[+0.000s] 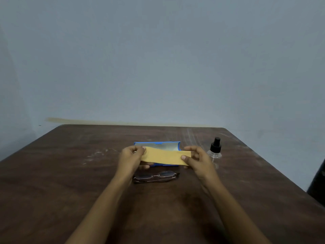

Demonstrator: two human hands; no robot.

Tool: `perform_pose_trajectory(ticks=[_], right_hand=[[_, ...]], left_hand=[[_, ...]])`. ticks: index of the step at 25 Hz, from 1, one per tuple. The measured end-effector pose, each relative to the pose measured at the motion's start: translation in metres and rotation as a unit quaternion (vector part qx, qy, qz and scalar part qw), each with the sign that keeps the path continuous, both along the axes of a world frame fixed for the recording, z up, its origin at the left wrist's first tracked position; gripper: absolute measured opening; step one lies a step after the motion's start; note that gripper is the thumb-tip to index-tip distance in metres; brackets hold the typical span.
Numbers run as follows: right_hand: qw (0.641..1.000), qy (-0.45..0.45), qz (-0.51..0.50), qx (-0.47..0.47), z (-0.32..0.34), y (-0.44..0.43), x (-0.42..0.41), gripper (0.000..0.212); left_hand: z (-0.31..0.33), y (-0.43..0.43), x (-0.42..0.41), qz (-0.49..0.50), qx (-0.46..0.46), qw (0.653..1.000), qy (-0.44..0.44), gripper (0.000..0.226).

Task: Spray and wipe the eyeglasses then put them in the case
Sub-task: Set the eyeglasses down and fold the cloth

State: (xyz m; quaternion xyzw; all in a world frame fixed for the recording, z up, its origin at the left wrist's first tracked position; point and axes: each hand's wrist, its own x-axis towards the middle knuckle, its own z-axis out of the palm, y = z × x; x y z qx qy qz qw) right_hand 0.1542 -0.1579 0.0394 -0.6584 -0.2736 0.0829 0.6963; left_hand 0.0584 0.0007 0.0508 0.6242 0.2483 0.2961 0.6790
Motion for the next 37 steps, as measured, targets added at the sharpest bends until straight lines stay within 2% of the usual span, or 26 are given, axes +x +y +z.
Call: perform_pose_trajectory(ticks=[5,8,10,13,16,18,21,24,30,34,37], right_hand=[[0.999,0.020,-0.042,0.006,-0.001,0.021,0.017,0.026],[0.999,0.023,-0.038,0.011,-0.003,0.031,0.025,0.023],[0.999,0.007,-0.035,-0.012,-0.004,0.036,0.029,0.019],[0.994,-0.051,-0.055,-0.074,-0.011,0.042,0.036,0.013],[0.972,-0.158,-0.102,-0.144,-0.014,0.044,0.037,0.017],[0.947,-0.229,-0.128,-0.187,-0.015,0.045,0.038,0.019],[0.926,-0.281,-0.136,-0.213,-0.021,0.047,0.039,0.021],[0.917,-0.300,-0.139,-0.222,-0.024,0.047,0.041,0.024],[0.911,-0.282,-0.143,-0.264,-0.032,0.049,0.044,0.026],[0.876,-0.297,-0.155,-0.346,-0.029,0.048,0.039,0.030],[0.858,-0.320,-0.155,-0.371,-0.028,0.048,0.037,0.032]], left_hand=[[-0.014,0.021,0.014,0.090,0.057,0.993,0.051,0.006],[-0.012,0.023,0.013,0.134,0.182,0.971,0.077,0.011],[-0.009,0.023,0.012,0.134,0.234,0.959,0.082,0.009],[-0.013,0.027,0.018,0.117,0.219,0.964,0.096,0.009],[-0.016,0.030,0.019,0.112,0.191,0.971,0.088,0.003],[-0.016,0.031,0.019,0.132,0.211,0.964,0.090,0.004],[-0.020,0.031,0.021,0.137,0.287,0.943,0.098,0.016],[-0.024,0.030,0.021,0.128,0.363,0.919,0.085,0.024],[-0.032,0.031,0.025,0.125,0.412,0.897,0.095,0.027],[-0.036,0.032,0.025,0.123,0.421,0.891,0.118,0.028],[-0.036,0.029,0.024,0.113,0.436,0.883,0.131,0.028]])
